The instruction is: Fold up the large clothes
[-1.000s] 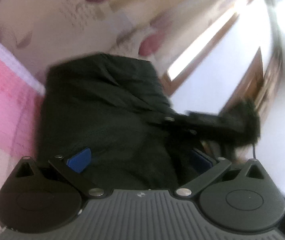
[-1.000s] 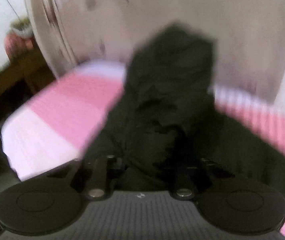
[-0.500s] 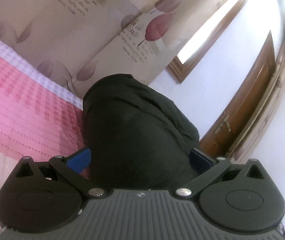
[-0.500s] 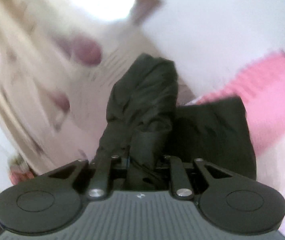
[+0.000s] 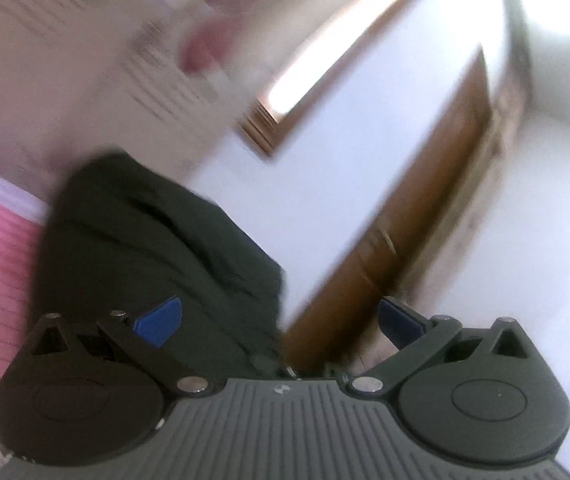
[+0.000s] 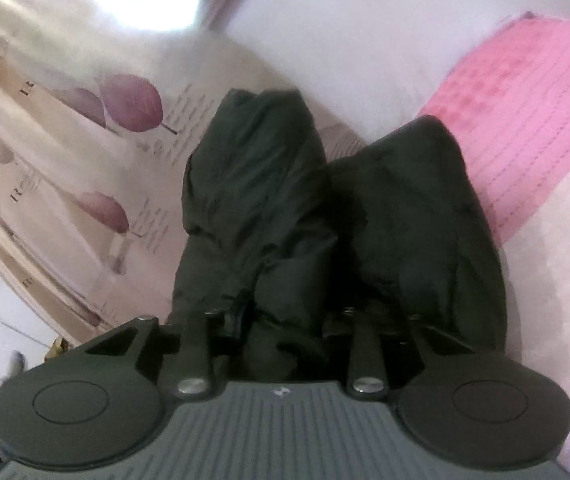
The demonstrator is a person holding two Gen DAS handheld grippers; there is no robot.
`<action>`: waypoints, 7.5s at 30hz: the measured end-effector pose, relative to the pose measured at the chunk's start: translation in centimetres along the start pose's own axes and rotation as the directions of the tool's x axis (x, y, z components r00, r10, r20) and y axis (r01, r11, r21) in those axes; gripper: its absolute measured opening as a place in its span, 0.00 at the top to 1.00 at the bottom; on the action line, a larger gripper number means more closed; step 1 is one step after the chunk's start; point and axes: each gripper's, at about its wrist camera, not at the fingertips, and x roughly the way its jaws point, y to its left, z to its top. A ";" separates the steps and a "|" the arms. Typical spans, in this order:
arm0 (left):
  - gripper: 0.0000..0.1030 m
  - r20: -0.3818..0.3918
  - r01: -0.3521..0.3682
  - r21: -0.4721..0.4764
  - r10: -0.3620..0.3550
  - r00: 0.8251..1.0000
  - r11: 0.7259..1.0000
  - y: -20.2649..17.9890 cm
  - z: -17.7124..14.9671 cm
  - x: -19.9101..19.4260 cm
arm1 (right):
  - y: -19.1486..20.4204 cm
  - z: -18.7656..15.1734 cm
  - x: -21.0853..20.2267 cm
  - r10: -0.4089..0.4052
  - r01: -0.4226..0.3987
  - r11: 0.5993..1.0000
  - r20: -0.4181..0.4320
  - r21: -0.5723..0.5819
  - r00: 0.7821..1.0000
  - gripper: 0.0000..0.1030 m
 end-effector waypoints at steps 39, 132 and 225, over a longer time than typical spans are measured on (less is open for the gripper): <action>0.00 -0.113 0.118 0.047 -0.112 0.987 0.992 3.5 -5.6 3.2 | 10.8 6.3 6.2 -0.060 -0.011 0.882 -0.136 -0.471 0.989 0.12; 0.00 -0.109 0.167 0.203 -0.148 0.983 0.965 -3.3 -6.8 1.3 | 5.6 -1.1 9.0 -0.363 0.040 0.529 -0.183 -0.848 0.914 1.00; 0.00 -0.055 -0.432 0.358 0.480 0.876 0.828 1.9 0.9 -0.7 | 5.4 -10.5 -4.8 -0.414 0.353 0.629 0.085 -0.693 0.906 0.97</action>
